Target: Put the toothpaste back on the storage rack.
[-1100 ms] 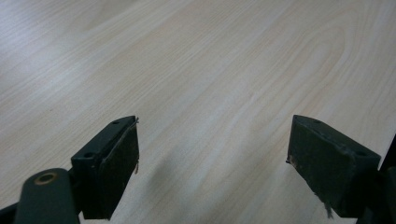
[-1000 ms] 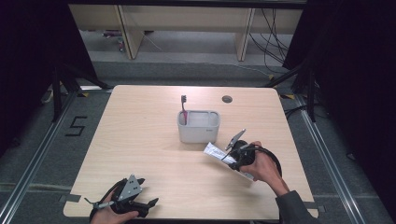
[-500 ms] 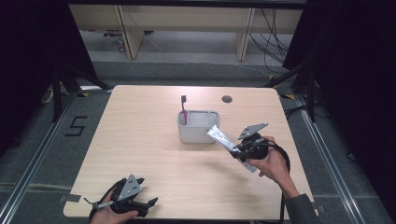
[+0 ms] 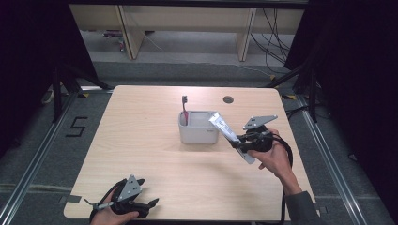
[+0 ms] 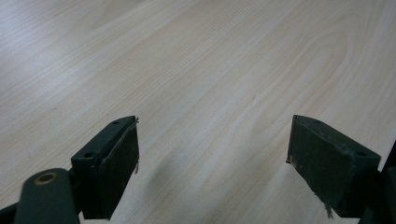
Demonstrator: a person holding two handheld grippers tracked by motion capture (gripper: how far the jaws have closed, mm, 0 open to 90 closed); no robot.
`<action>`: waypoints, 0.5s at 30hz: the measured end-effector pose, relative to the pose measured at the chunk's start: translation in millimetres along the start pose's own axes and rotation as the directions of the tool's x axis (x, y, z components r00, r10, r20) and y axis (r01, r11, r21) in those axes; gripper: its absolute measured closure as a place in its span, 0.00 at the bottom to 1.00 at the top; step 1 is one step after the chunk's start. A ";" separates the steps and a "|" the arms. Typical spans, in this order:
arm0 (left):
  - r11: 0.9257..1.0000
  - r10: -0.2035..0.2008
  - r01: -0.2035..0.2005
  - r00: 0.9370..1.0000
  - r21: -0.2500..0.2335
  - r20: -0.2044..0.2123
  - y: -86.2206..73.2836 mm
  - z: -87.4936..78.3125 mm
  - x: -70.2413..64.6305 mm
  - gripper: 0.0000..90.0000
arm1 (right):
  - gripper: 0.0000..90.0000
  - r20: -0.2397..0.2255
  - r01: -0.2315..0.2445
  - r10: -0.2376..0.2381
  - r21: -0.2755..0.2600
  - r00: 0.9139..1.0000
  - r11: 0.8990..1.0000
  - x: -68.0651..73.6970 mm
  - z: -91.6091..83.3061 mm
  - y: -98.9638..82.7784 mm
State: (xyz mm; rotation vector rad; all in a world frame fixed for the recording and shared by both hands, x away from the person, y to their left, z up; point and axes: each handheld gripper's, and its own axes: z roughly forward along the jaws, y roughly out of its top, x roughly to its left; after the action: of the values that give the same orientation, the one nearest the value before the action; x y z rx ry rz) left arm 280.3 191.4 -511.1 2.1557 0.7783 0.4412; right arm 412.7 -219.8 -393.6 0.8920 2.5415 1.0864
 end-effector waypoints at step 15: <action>1.000 0.018 -0.018 1.000 0.004 0.002 -0.6 1.0 1.5 0.18 | 0.80 0.003 -0.020 0.021 -0.142 1.000 0.990 -8.5 8.7 32.1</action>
State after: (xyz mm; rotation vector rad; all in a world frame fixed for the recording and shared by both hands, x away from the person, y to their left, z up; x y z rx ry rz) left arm 281.7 192.1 -512.1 2.1678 0.7604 0.4475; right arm 437.3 -202.8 -376.8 0.8834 2.4209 1.2523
